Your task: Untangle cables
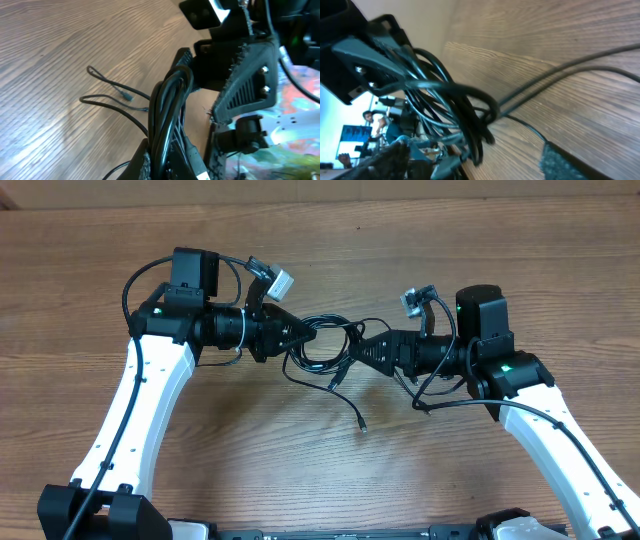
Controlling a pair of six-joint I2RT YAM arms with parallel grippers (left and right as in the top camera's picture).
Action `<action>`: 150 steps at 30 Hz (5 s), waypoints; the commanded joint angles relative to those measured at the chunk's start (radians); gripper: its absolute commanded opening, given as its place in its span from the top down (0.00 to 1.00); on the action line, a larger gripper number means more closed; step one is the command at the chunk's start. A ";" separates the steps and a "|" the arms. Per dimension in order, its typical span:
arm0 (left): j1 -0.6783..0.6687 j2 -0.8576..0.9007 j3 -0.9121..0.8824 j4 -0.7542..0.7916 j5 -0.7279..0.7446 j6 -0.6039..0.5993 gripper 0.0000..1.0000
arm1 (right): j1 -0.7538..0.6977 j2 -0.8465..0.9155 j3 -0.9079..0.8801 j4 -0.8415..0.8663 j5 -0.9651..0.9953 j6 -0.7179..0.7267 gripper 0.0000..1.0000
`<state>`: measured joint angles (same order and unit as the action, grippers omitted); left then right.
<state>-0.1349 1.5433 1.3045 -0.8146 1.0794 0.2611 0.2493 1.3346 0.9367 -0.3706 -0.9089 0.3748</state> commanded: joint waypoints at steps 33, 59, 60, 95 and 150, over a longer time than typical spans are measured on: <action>0.009 -0.012 0.020 0.000 -0.486 -0.949 0.05 | 0.084 0.003 0.027 0.180 0.144 0.431 0.96; -0.093 -0.012 -0.009 0.127 -0.585 -0.965 0.48 | 0.084 0.003 0.027 0.115 0.123 0.343 0.96; -0.093 -0.012 -0.009 0.146 -0.581 -0.965 0.50 | 0.084 0.003 0.027 0.101 0.123 0.329 0.96; -0.175 0.085 -0.014 0.088 -0.482 -0.996 0.81 | 0.084 0.003 0.027 0.084 0.145 0.331 0.96; 0.182 0.129 0.018 0.896 0.225 -1.290 0.16 | 0.084 0.003 0.027 -0.211 0.619 0.252 0.96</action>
<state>0.0830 1.6852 1.3090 0.1192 1.2549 -1.0733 0.3344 1.3418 0.9482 -0.5941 -0.2985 0.6350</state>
